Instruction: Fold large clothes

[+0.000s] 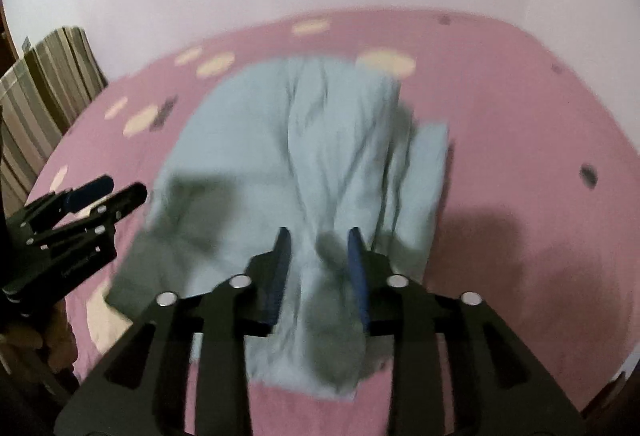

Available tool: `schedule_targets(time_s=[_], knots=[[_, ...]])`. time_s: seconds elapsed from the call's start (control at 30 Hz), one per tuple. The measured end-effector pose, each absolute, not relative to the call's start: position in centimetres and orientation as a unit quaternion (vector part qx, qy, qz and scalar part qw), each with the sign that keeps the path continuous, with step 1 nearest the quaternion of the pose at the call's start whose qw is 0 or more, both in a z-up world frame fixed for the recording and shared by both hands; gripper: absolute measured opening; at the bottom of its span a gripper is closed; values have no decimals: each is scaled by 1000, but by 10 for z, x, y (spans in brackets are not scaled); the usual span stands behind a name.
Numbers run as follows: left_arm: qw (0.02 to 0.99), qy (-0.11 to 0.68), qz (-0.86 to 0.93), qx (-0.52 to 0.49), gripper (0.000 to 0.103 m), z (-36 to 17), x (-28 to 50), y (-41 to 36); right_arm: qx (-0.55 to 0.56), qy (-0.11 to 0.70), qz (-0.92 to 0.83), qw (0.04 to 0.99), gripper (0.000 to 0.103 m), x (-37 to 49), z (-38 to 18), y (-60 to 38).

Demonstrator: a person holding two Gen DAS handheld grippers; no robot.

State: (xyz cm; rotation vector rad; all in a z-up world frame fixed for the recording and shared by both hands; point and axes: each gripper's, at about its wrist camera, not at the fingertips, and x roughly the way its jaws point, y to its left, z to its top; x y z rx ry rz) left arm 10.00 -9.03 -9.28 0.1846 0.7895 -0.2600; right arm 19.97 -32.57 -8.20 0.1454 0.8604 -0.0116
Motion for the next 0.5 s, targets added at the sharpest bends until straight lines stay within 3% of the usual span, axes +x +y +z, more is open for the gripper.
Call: schedule_targets(time_s=[0.17,0.5], knots=[[907,394,-122,88,54,-96,145,-103,70,406,-20,911,31,243,-77,-337],[876,455,-112,111,56,-151,182,-124,62,459,-39,886,31,295,-140,-344]])
